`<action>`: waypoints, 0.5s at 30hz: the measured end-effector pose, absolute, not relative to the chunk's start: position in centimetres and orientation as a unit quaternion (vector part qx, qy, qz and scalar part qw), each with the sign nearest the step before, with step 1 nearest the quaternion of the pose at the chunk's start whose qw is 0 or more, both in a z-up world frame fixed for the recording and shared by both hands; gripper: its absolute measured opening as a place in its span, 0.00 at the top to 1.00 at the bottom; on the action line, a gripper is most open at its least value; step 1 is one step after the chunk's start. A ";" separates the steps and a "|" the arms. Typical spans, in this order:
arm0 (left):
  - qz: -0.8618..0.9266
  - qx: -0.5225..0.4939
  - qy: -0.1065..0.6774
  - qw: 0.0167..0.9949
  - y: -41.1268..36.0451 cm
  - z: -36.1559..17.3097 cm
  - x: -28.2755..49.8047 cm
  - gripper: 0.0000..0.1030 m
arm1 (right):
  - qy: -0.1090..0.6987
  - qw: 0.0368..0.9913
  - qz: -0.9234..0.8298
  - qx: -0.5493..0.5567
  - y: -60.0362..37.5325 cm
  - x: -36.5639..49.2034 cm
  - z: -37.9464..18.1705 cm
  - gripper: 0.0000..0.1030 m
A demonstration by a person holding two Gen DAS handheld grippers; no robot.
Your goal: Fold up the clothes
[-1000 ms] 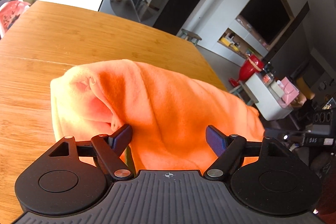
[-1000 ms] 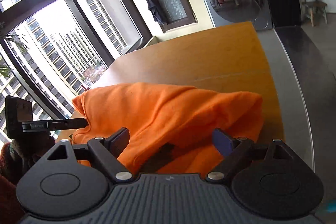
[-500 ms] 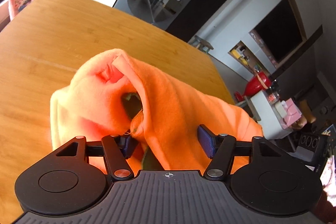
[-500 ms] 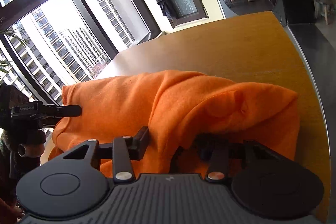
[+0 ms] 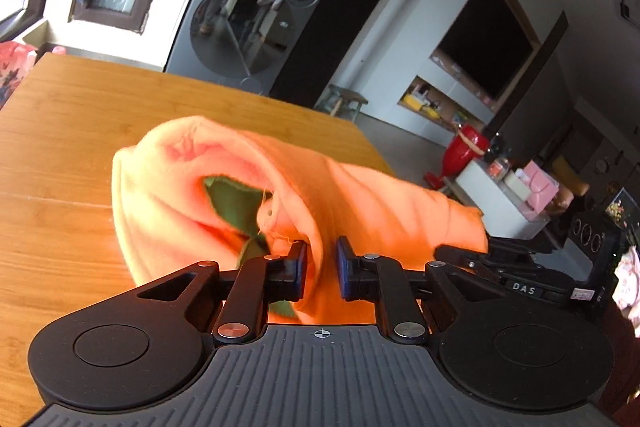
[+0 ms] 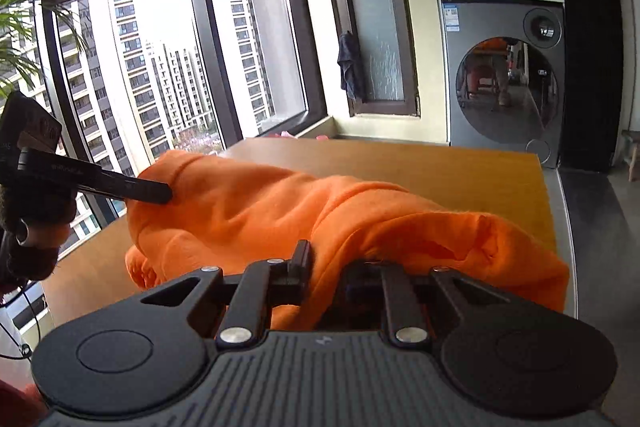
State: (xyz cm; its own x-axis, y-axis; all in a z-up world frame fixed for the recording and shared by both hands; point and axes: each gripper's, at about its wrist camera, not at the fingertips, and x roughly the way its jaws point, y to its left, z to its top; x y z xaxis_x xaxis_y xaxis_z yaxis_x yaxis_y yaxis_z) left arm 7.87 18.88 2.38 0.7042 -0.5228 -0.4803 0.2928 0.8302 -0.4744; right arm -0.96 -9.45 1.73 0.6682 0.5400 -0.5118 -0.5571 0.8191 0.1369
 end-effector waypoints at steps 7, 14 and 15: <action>-0.273 -0.164 0.183 0.930 18.0 9.1 6.4 0.45 | 0.285 0.909 0.293 -0.083 -7.5 -2.7 -0.6 0.84; -0.246 -0.170 0.286 0.910 16.1 2.8 11.5 0.37 | 0.293 0.912 0.278 -0.071 -7.8 -2.9 0.0 0.72; -0.235 -0.171 0.308 0.906 16.4 1.2 11.7 0.38 | 0.294 0.914 0.274 -0.062 -8.4 -2.9 0.3 0.59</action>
State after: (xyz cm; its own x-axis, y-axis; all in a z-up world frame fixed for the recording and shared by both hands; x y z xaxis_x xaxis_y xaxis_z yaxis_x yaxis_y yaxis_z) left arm 11.71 16.40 1.16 0.6994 -0.5318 -0.4776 0.3209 0.8307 -0.4550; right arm -2.90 -8.40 0.32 0.6772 0.4646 -0.5706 -0.5378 0.8418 0.0471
